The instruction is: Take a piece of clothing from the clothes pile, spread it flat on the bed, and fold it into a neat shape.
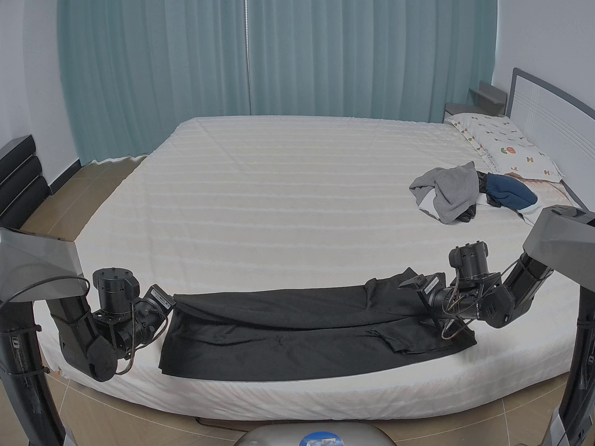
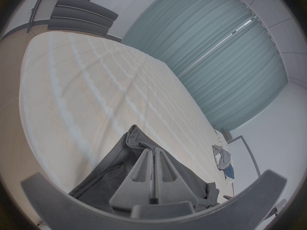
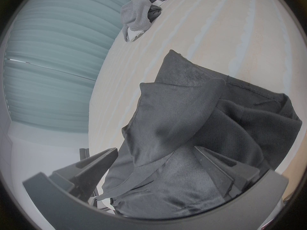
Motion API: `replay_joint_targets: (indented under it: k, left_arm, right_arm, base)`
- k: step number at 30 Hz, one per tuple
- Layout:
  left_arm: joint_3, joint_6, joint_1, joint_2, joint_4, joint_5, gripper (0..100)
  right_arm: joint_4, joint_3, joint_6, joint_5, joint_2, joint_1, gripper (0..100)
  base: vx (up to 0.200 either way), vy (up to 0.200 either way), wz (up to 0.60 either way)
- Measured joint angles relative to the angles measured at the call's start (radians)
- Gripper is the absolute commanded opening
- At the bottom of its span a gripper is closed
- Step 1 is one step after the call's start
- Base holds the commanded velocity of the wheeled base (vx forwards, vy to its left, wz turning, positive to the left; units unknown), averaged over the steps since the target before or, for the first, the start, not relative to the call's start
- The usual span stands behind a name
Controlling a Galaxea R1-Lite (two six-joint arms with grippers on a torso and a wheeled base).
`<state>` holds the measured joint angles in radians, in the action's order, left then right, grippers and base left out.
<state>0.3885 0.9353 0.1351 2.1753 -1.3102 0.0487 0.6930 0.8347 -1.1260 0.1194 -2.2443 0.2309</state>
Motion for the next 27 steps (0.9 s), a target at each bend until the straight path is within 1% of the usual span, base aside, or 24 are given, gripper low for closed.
replay_joint_targets:
  k: [7,9,10,15,19,27]
  left_arm:
    - [0.000,0.000,0.000,0.000,0.000,0.000,0]
    - [-0.001,0.000,0.000,-0.001,0.000,0.000,0]
    - [-0.001,0.000,0.000,-0.001,0.000,0.000,0]
    - [-0.002,0.000,0.000,-0.004,0.000,0.000,0]
    - [-0.002,0.000,-0.003,-0.005,0.000,0.000,0]
    - [0.013,-0.005,-0.004,-0.009,0.009,-0.008,0]
  right_arm:
    - [-0.002,0.041,-0.013,-0.019,-0.031,-0.015,100]
    - [-0.001,0.052,-0.013,-0.035,-0.038,-0.014,100]
    - [-0.003,0.058,-0.013,-0.041,-0.041,-0.014,0]
    - [-0.007,0.077,-0.013,-0.063,-0.054,-0.014,0]
    - [-0.025,0.084,-0.010,-0.064,-0.060,-0.013,0]
    - [-0.151,0.175,-0.010,-0.065,-0.060,-0.018,0]
  base:
    - [0.000,0.000,0.00]
    - [0.000,0.000,0.00]
    - [0.000,0.000,0.00]
    - [0.000,0.000,0.00]
    - [0.000,0.000,0.00]
    - [0.000,0.000,0.00]
